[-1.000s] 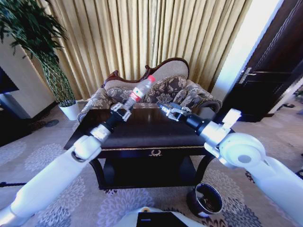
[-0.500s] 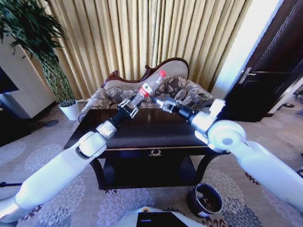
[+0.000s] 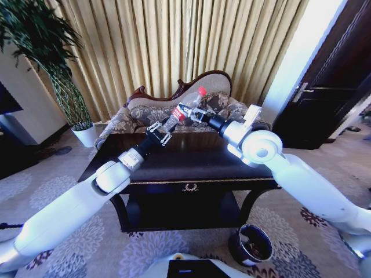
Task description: Move to the front of the table and place the trash on the table into the trash bin.
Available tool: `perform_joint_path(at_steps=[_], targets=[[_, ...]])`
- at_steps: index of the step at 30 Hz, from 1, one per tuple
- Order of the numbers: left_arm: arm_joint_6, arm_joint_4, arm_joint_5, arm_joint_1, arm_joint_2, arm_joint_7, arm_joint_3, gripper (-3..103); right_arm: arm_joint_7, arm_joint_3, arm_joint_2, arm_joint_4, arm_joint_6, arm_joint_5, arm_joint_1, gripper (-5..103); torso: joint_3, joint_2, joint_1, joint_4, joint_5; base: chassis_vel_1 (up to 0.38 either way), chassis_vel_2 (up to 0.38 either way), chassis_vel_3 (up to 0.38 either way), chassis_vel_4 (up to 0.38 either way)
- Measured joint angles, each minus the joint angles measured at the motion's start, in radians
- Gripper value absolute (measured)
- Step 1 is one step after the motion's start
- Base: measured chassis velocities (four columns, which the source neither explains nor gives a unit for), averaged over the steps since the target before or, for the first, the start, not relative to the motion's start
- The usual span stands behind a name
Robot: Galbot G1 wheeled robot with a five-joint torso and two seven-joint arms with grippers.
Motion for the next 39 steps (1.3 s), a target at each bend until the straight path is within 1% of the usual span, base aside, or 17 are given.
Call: perform_joint_path(at_steps=[6, 8, 10, 13, 15, 16, 17, 18, 21, 23, 24, 28, 32, 33, 35, 38, 39], targets=[[0.010, -0.010, 0.000, -0.001, 0.003, 0.000, 0.010, 30, 0.001, 0.006, -0.008, 0.001, 0.001, 0.000, 0.001, 103, 0.000, 0.000, 0.000, 0.0000, 0.0000, 0.000, 0.000, 0.000, 0.000], [0.011, -0.009, 0.000, 0.000, 0.003, 0.000, 0.011, 30, 0.001, 0.009, -0.010, 0.003, 0.003, -0.001, -0.002, 99, 0.000, 0.000, 0.000, 0.0000, 0.0000, 0.000, 0.000, 0.000, 0.000], [0.012, -0.010, 0.000, 0.001, 0.003, 0.000, 0.014, 30, 0.002, 0.013, -0.013, 0.008, 0.005, -0.005, -0.009, 89, 0.000, 0.000, 0.000, 0.0000, 0.0000, 0.000, 0.000, 0.000, 0.000], [0.013, -0.009, 0.000, 0.000, 0.003, 0.000, 0.015, 30, 0.002, 0.015, -0.013, 0.011, 0.005, -0.006, -0.012, 84, 0.000, 0.000, 0.000, 0.0000, 0.0000, 0.000, 0.000, 0.000, 0.000], [0.013, -0.009, -0.001, 0.002, 0.004, 0.000, 0.016, 30, 0.001, 0.019, -0.012, 0.013, 0.005, -0.014, -0.022, 73, 0.000, 0.000, 0.000, 0.0001, 0.0000, 0.000, 0.000, 0.000, 0.000], [0.013, -0.009, -0.001, 0.002, 0.004, 0.000, 0.016, 30, 0.001, 0.019, -0.012, 0.013, 0.005, -0.014, -0.022, 73, 0.000, 0.000, 0.000, 0.0001, 0.0000, 0.000, 0.000, 0.000, 0.000], [0.013, -0.006, 0.000, 0.005, 0.004, 0.001, 0.017, 30, 0.001, 0.019, -0.010, 0.013, 0.005, -0.028, -0.030, 62, 0.000, 0.000, 0.000, 0.0001, 0.0000, 0.000, 0.000, 0.000, 0.000], [0.013, -0.006, 0.000, 0.005, 0.004, 0.001, 0.017, 30, 0.001, 0.019, -0.010, 0.013, 0.005, -0.028, -0.030, 62, 0.000, 0.000, 0.000, 0.0001, 0.0000, 0.000, 0.000, 0.000, 0.000], [0.010, 0.001, 0.001, 0.009, 0.004, 0.000, 0.022, 30, 0.000, 0.017, -0.008, 0.013, 0.005, -0.046, -0.041, 52, 0.000, 0.000, 0.000, 0.0001, 0.0000, 0.000, 0.000, 0.000, 0.000], [0.009, 0.001, 0.001, 0.010, 0.004, 0.000, 0.023, 30, 0.000, 0.017, -0.008, 0.013, 0.005, -0.047, -0.041, 52, 0.000, 0.000, 0.000, 0.0001, 0.0000, 0.000, 0.000, 0.000, 0.000], [0.008, 0.001, 0.000, 0.011, 0.004, 0.000, 0.024, 30, 0.000, 0.017, -0.008, 0.013, 0.005, -0.049, -0.042, 46, 0.000, 0.000, 0.000, 0.0001, 0.0000, 0.000, 0.000, 0.000, 0.000], [0.008, -0.001, -0.004, 0.020, 0.006, 0.002, 0.019, 30, -0.002, 0.024, -0.013, 0.015, 0.005, -0.053, -0.049, 41, 0.000, 0.000, 0.000, 0.0000, -0.0001, 0.000, 0.000, 0.000, 0.000], [0.017, -0.009, -0.009, 0.027, 0.010, 0.006, 0.010, 30, -0.004, 0.037, -0.015, 0.016, 0.004, -0.063, -0.060, 41, 0.000, 0.000, 0.000, 0.0001, -0.0001, 0.000, 0.000, 0.000, 0.000], [0.024, -0.014, -0.015, 0.030, 0.016, 0.007, 0.005, 34, -0.003, 0.051, -0.020, 0.013, 0.005, -0.086, -0.070, 41, 0.000, 0.000, 0.000, 0.0002, 0.0001, 0.000, 0.000, 0.000, 0.000], [0.028, -0.018, -0.020, 0.032, 0.020, 0.007, 0.002, 34, -0.001, 0.063, -0.023, 0.010, 0.006, -0.104, -0.078, 41, 0.000, 0.000, 0.000, 0.0001, -0.0004, 0.000, 0.000, 0.000, 0.000], [0.029, -0.025, -0.035, 0.038, 0.028, 0.015, -0.011, 50, 0.005, 0.102, -0.034, -0.001, 0.007, -0.160, -0.116, 33, 0.000, 0.000, 0.000, 0.0001, 0.0005, 0.000, 0.000, 0.000, 0.000], [0.029, -0.025, -0.035, 0.038, 0.028, 0.015, -0.011, 50, 0.005, 0.102, -0.034, -0.001, 0.007, -0.160, -0.116, 33, 0.000, 0.000, 0.000, 0.0001, 0.0005, 0.000, 0.000, 0.000, 0.000]])
